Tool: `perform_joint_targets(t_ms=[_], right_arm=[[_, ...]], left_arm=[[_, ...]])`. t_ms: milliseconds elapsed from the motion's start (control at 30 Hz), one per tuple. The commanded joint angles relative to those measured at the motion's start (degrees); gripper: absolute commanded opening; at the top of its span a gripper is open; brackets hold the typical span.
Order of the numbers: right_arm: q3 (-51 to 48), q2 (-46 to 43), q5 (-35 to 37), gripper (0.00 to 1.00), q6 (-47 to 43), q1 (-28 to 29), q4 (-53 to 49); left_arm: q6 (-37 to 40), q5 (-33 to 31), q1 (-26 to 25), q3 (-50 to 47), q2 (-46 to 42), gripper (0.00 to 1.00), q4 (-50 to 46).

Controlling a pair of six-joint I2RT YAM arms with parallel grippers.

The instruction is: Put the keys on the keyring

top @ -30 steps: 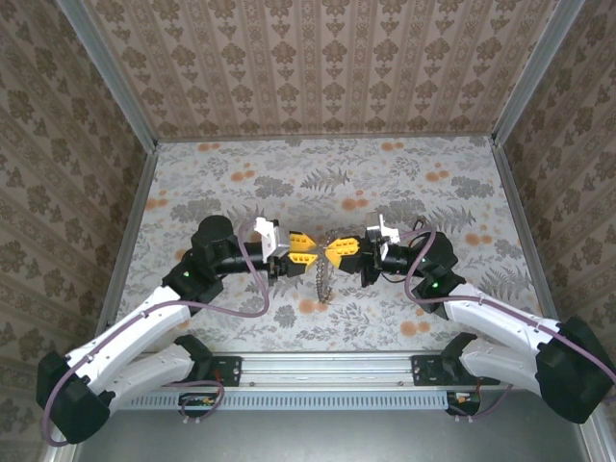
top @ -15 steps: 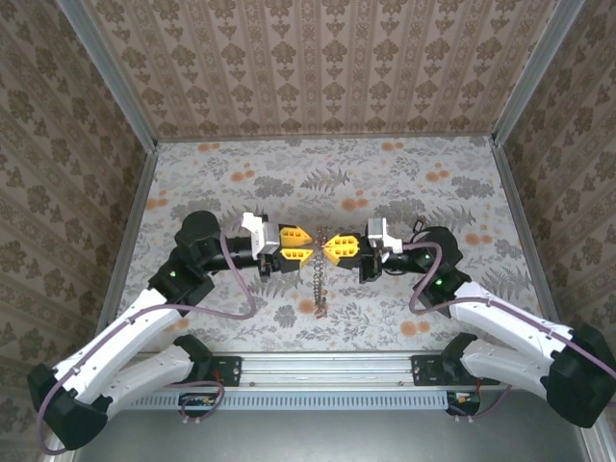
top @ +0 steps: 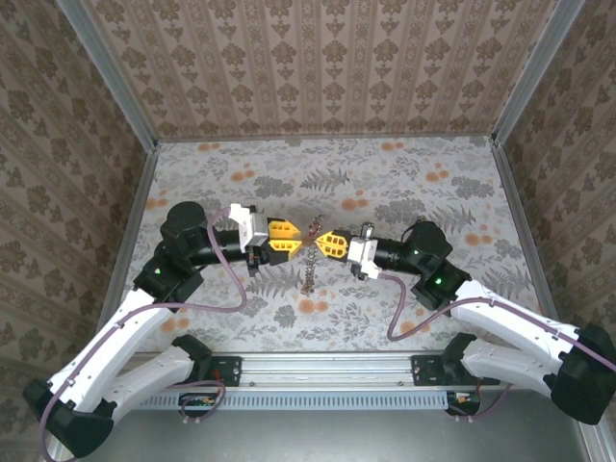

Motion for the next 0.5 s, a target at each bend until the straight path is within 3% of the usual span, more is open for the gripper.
perform_joint_targets(t_ms=[0,467], right_arm=[[2.95,0.14,-0.15,0.0,-3.6,0.39,0.46],[4.99,0.89,-6.21,0.0,3.13,0.37,-3.32]], left_arm=[[4.04,1.27,0.36,2.2,-0.55,0.24,-4.2],[12.9,-4.95,-3.2,5.01,2.42,0.28,-9.44]])
